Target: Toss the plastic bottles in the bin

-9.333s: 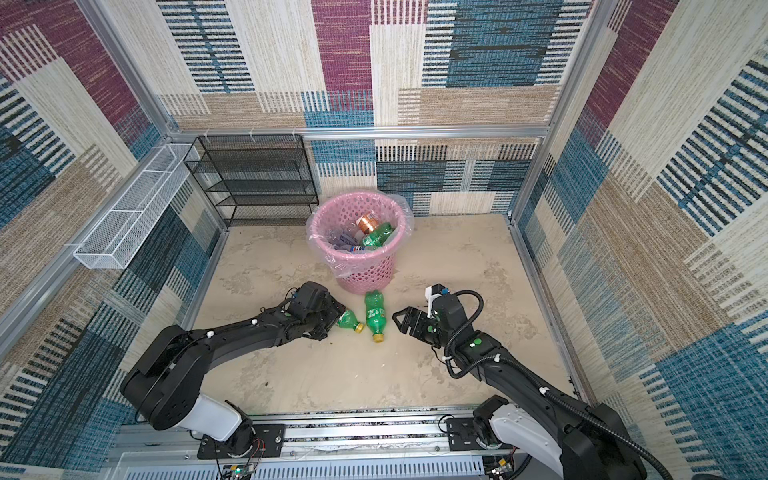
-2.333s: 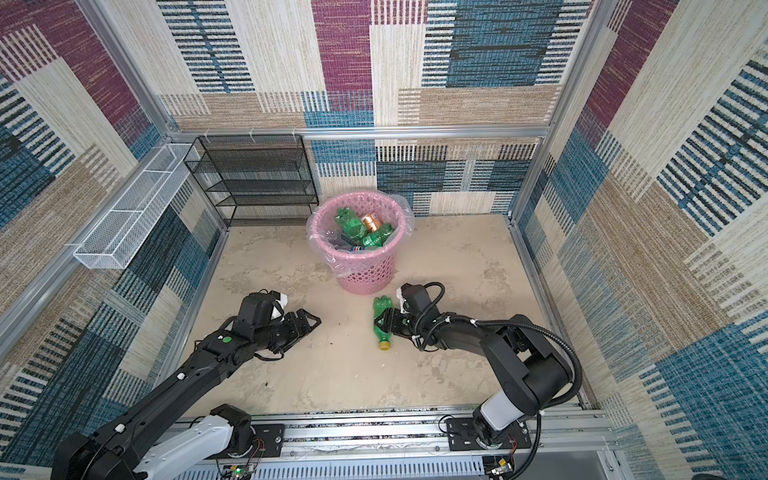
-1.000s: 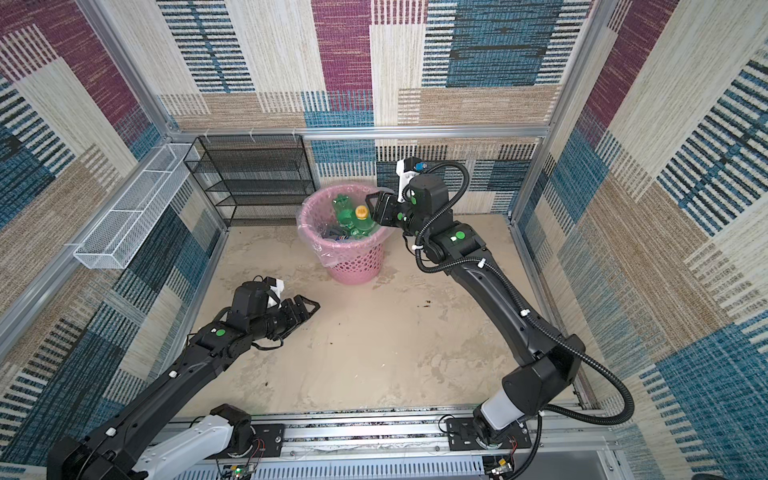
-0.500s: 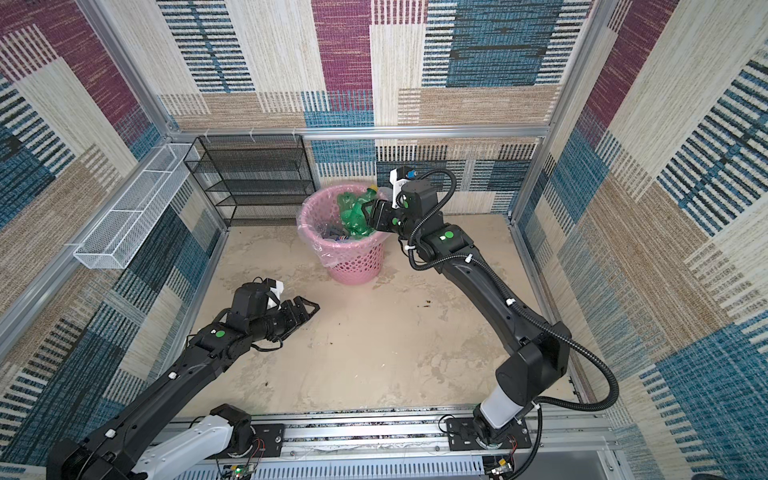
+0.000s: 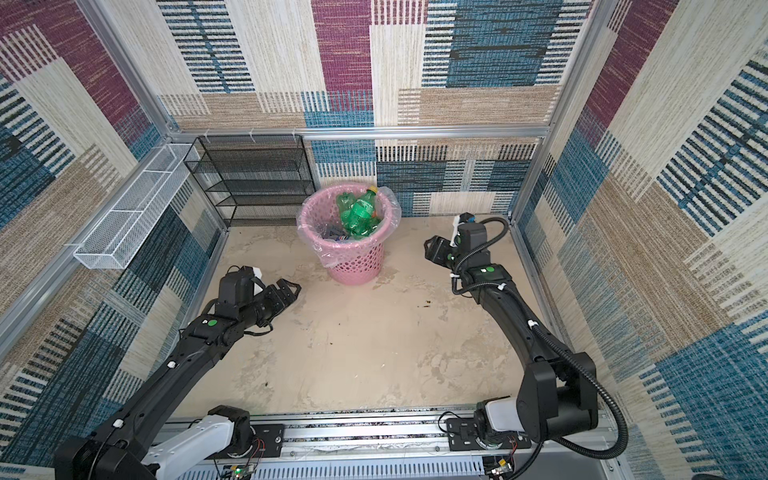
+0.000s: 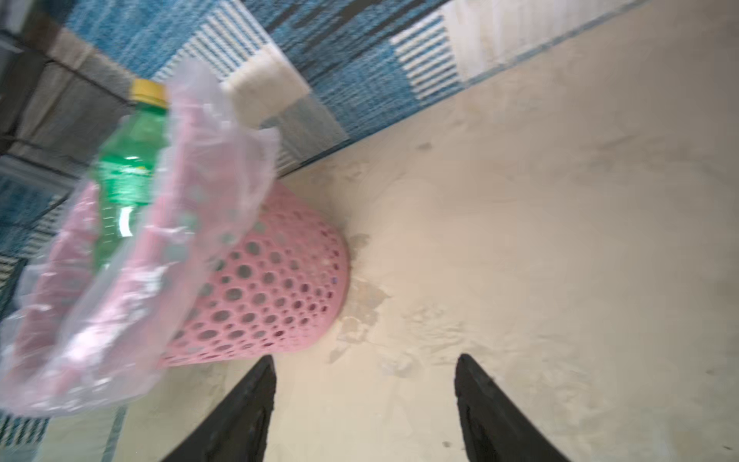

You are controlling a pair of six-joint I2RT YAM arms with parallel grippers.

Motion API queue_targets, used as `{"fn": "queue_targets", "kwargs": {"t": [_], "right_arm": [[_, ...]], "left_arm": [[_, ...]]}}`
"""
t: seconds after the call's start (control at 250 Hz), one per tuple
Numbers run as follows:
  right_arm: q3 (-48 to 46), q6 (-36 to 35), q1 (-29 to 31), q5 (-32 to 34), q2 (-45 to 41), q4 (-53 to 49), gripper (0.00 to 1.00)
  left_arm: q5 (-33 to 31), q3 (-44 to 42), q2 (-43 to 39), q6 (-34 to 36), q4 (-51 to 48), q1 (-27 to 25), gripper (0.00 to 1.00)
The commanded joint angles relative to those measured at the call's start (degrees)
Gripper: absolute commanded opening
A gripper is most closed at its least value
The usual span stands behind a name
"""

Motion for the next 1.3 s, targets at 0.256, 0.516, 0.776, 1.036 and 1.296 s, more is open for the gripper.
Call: {"fn": "queue_targets", "kwargs": {"t": [0.256, 0.516, 0.776, 1.036, 1.296], "right_arm": [[-31.0, -12.9, -9.2, 11.3, -10.9, 39.4, 0.91], [-44.1, -19.8, -9.2, 17.6, -8.5, 62.7, 1.00], [-50.7, -23.1, -9.2, 17.1, 0.4, 85.5, 0.99], [-51.7, -25.5, -9.2, 11.4, 10.4, 97.1, 0.99], [-49.8, -26.3, -9.1, 9.7, 11.0, 94.3, 0.99]], "left_arm": [[-34.6, -12.7, -4.4, 13.4, 23.0, 3.5, 0.97], [-46.4, -21.1, -3.3, 23.9, 33.5, 3.5, 0.99], [-44.5, -27.9, 7.2, 32.9, 55.2, 4.0, 0.99], [-35.6, -28.9, 19.2, 43.1, 73.5, 6.0, 0.99], [-22.2, -25.3, 26.1, 45.7, 71.7, 8.4, 0.99]]}}
